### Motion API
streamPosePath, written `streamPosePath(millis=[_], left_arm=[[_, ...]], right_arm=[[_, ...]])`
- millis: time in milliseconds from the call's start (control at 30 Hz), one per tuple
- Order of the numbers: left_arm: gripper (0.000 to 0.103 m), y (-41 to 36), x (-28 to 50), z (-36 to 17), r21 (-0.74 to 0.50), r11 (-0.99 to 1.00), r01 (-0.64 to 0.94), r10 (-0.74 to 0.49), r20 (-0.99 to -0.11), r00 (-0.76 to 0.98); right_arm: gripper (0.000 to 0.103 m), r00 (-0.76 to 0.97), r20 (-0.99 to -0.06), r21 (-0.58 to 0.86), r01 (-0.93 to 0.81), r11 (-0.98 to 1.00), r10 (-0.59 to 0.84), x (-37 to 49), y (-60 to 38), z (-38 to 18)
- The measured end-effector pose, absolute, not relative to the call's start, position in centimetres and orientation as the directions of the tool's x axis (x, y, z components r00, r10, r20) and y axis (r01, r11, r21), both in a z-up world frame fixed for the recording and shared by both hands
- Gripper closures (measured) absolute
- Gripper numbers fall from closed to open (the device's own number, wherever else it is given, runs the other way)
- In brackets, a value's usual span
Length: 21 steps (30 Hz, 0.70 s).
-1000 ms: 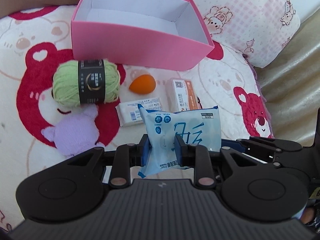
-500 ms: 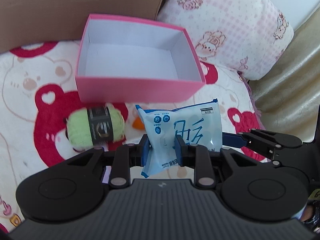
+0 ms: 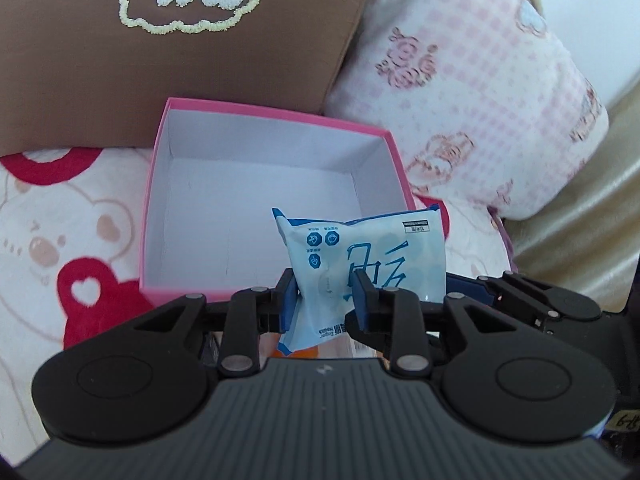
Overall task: Organize objects
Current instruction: 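Lift the wet-wipe pack with the left tool and carry it into the pink box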
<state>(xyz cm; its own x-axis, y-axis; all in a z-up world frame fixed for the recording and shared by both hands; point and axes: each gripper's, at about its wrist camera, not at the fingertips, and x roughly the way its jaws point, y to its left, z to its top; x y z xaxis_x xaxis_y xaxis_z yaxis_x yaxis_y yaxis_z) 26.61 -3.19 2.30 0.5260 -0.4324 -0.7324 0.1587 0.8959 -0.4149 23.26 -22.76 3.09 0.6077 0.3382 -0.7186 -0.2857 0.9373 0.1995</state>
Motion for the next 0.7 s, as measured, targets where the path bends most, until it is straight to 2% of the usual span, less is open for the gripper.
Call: streamPosePath(millis=[167, 333, 400, 500, 700], left_arm=[[0.076, -3.1, 30.2, 0.2, -0.427, 0.893, 0.138, -0.430, -0.726, 0.537], [0.075, -3.5, 33.0, -2.5, -0.437, 0.891, 0.123, -0.427, -0.717, 0.551], [0.075, -3.8, 33.9, -3.7, -0.437, 0.892, 0.113, -0.423, -0.723, 0.546], [0.075, -4.3, 35.5, -5.4, -0.428, 0.898, 0.102, -0.414, -0.745, 0.523], [0.070, -5.1, 39.3, -8.4, -0.456, 0.889, 0.032, -0.424, -0.797, 0.431]], right_arm=[[0.028, 0.623, -0.707, 0.190, -0.291, 0.938, 0.336, 26.6, -23.1, 1.5], [0.037, 0.647, -0.697, 0.164, -0.275, 0.947, 0.309, 28.9, -23.9, -0.6], [0.045, 0.652, -0.703, 0.143, -0.264, 0.954, 0.286, 29.6, -24.2, -1.5], [0.049, 0.645, -0.717, 0.134, -0.245, 0.960, 0.265, 30.7, -24.5, -2.8], [0.050, 0.618, -0.767, 0.040, -0.225, 0.974, 0.175, 32.7, -23.8, -4.9]])
